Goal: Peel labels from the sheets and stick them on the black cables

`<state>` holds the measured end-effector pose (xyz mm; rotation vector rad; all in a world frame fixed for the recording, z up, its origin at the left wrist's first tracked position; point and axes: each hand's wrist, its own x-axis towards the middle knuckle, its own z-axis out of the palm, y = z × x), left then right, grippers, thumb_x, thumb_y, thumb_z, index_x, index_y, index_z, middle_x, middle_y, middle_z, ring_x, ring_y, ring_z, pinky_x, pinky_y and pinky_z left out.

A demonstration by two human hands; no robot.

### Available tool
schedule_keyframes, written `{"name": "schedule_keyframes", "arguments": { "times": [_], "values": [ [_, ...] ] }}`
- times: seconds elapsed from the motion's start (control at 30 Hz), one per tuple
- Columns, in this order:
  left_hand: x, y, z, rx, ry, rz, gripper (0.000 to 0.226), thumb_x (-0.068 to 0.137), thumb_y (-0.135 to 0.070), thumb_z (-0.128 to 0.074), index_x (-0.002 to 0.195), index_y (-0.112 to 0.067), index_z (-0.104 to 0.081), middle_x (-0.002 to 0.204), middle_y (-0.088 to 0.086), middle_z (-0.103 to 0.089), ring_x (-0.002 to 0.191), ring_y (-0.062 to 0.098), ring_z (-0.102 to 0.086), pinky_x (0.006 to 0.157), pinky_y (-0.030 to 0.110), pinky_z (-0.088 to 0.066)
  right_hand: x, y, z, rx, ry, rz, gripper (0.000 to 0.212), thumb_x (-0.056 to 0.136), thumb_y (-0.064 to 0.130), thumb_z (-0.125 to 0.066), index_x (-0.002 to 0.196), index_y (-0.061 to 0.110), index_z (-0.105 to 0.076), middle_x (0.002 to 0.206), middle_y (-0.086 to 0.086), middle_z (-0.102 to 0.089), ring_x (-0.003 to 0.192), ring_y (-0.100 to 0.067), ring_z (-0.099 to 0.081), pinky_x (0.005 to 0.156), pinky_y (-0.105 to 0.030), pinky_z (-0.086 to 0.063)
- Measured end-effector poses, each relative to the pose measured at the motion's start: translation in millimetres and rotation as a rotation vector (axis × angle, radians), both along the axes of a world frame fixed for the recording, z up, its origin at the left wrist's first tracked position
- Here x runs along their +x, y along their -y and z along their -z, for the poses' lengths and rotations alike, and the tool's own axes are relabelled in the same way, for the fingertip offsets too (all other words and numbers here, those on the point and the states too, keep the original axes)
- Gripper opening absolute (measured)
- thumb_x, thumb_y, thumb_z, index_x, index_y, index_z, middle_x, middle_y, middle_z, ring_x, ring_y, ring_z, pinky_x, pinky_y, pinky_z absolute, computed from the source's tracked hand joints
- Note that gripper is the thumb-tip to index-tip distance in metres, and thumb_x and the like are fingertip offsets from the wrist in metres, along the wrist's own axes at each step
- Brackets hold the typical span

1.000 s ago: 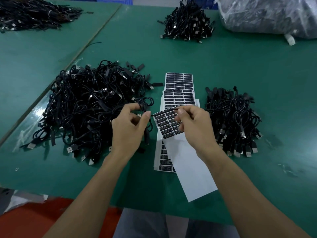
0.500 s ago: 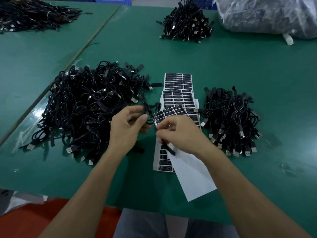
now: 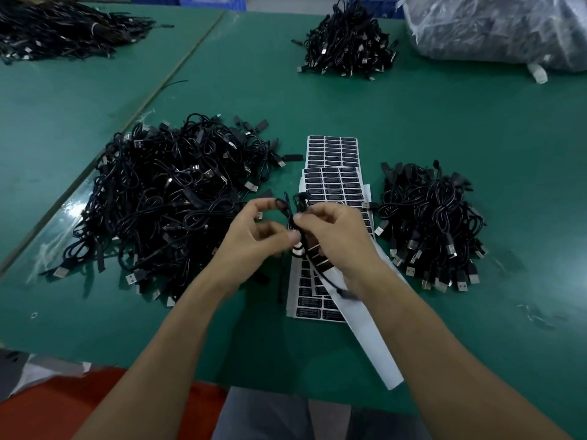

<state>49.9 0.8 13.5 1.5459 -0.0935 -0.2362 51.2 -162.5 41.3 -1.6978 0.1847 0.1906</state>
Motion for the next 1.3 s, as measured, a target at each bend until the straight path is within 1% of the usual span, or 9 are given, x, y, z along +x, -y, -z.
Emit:
{"name": "schedule_keyframes", "arguments": {
  "times": [0.17,0.27,0.43,0.6,0.7,0.83,1.03,1.17,1.3],
  "values": [
    [4,8,-1,-0.044,-0.087,-0.106,0.034,0.092,-0.042,-0.064,0.115,-0.018,-0.069,0.083,0.002,-0.070,0.075,0.018,-0.067,0.078,0.042,-0.057,-2,-6,-1,0.006,-0.015,-0.104,0.012,0.092,0.017,-0.065,0.083,0.011,-0.071,0.080,-0.012,-0.074,0.072,-0.020,-0.064,0.073,-0.041,-0.056],
    [7,7,-7,-0.033,-0.018,-0.316,0.011,0.100,-0.026,-0.060,0.096,-0.022,-0.070,0.075,0.000,-0.069,0.066,0.013,-0.064,0.063,0.029,-0.056,0,-9,0,0.041,-0.055,-0.025,0.014,0.094,0.020,-0.059,0.086,0.008,-0.064,0.076,-0.007,-0.060,0.069,-0.018,-0.052,0.065,-0.036,-0.045],
    [14,-10,-23,-0.033,0.314,-0.865,0.013,0.103,-0.021,-0.047,0.093,-0.025,-0.054,0.075,-0.007,-0.057,0.053,0.005,-0.054,0.049,0.020,-0.041,8,-6,1,-0.003,-0.073,0.063,0.015,0.096,0.018,-0.050,0.082,0.018,-0.056,0.077,-0.001,-0.062,0.060,-0.011,-0.051,0.057,-0.026,-0.042],
    [16,-4,-24,-0.109,0.220,-0.827,0.029,0.106,-0.020,-0.040,0.088,-0.022,-0.062,0.068,0.003,-0.048,0.042,0.008,-0.042,0.039,0.023,-0.035,13,-22,5,-0.076,0.001,-0.054,0.013,0.100,0.012,-0.051,0.101,0.021,-0.060,0.085,-0.001,-0.068,0.051,-0.003,-0.060,0.056,-0.024,-0.048],
    [17,0,-22,-0.182,0.144,-0.890,0.034,0.105,-0.017,-0.038,0.085,-0.019,-0.065,0.065,0.003,-0.047,0.047,0.012,-0.040,0.043,0.028,-0.033,15,-32,4,-0.005,0.019,-0.129,0.033,0.101,0.008,-0.052,0.132,0.016,-0.059,0.090,0.004,-0.069,0.083,-0.013,-0.073,0.082,-0.030,-0.059],
    [15,-5,-24,-0.270,0.179,-1.001,0.030,0.103,-0.016,-0.038,0.084,-0.017,-0.062,0.062,-0.002,-0.047,0.046,0.010,-0.040,0.043,0.027,-0.033,18,-26,5,-0.108,0.054,-0.140,0.038,0.101,0.012,-0.051,0.139,0.013,-0.057,0.127,-0.001,-0.066,0.120,-0.016,-0.061,0.109,-0.037,-0.045],
    [16,-8,-20,-0.253,0.115,-0.980,0.017,0.104,-0.021,-0.040,0.092,-0.021,-0.052,0.048,-0.010,-0.047,0.040,0.010,-0.041,0.038,0.021,-0.030,0,-17,2,-0.087,0.015,-0.271,0.050,0.100,0.052,-0.048,0.113,0.010,-0.070,0.100,-0.006,-0.075,0.084,-0.005,-0.065,0.077,-0.019,-0.047],
    [14,-7,-16,-0.148,0.138,-0.948,0.008,0.103,-0.024,-0.047,0.098,-0.025,-0.053,0.058,-0.003,-0.056,0.041,0.014,-0.049,0.039,0.025,-0.039,-8,-2,4,-0.025,0.032,-0.236,0.015,0.100,0.026,-0.058,0.097,0.022,-0.072,0.077,0.004,-0.069,0.060,-0.002,-0.060,0.055,-0.014,-0.044],
    [12,-5,-11,0.080,0.234,-0.936,0.019,0.098,-0.026,-0.059,0.116,-0.029,-0.060,0.077,-0.020,-0.062,0.063,0.004,-0.057,0.061,0.020,-0.049,-12,23,10,-0.039,0.075,-0.144,0.019,0.095,0.008,-0.065,0.092,0.025,-0.073,0.070,0.008,-0.068,0.060,-0.002,-0.060,0.056,-0.014,-0.045]
  ]
}}
